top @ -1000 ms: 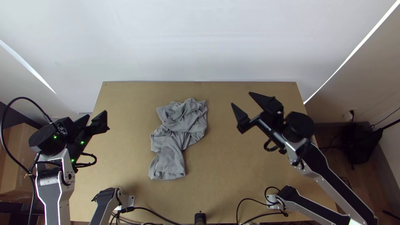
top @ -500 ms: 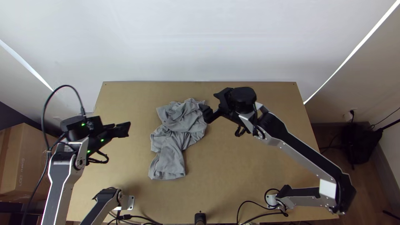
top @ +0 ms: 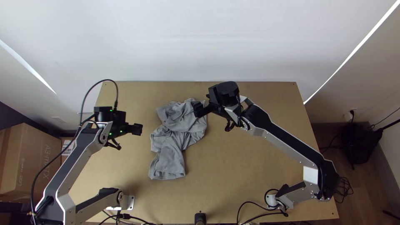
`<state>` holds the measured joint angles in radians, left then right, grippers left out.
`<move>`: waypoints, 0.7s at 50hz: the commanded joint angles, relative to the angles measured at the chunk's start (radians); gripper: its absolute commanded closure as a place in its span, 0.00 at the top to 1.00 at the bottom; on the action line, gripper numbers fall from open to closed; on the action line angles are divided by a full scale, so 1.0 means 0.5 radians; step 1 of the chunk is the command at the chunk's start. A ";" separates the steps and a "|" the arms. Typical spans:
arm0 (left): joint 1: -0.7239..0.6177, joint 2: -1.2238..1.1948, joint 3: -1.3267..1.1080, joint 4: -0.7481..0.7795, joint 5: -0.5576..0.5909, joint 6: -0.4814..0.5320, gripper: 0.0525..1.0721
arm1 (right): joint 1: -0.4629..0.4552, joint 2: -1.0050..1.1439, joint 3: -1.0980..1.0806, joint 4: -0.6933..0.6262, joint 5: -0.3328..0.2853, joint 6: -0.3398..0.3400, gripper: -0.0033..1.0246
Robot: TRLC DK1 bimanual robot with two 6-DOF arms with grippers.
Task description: Fold the t-shirt
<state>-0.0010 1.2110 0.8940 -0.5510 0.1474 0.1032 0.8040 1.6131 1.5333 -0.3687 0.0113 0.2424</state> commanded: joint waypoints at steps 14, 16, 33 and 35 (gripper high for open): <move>-0.372 0.281 -0.119 0.139 -0.006 0.291 0.89 | -0.019 0.139 0.170 -0.112 0.011 0.123 0.96; -0.385 0.315 -0.107 0.148 -0.006 0.291 0.89 | -0.028 0.146 0.167 -0.112 0.011 0.126 0.96; -0.421 0.560 -0.012 0.252 -0.006 0.281 0.89 | -0.089 0.179 0.133 -0.112 0.011 0.141 0.96; -0.421 0.575 0.001 0.252 -0.003 0.281 0.89 | -0.089 0.182 0.124 -0.112 0.014 0.144 0.96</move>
<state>-0.2077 1.4715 0.8589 -0.4408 0.1448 0.2291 0.7666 1.6779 1.5997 -0.4221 0.0113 0.2882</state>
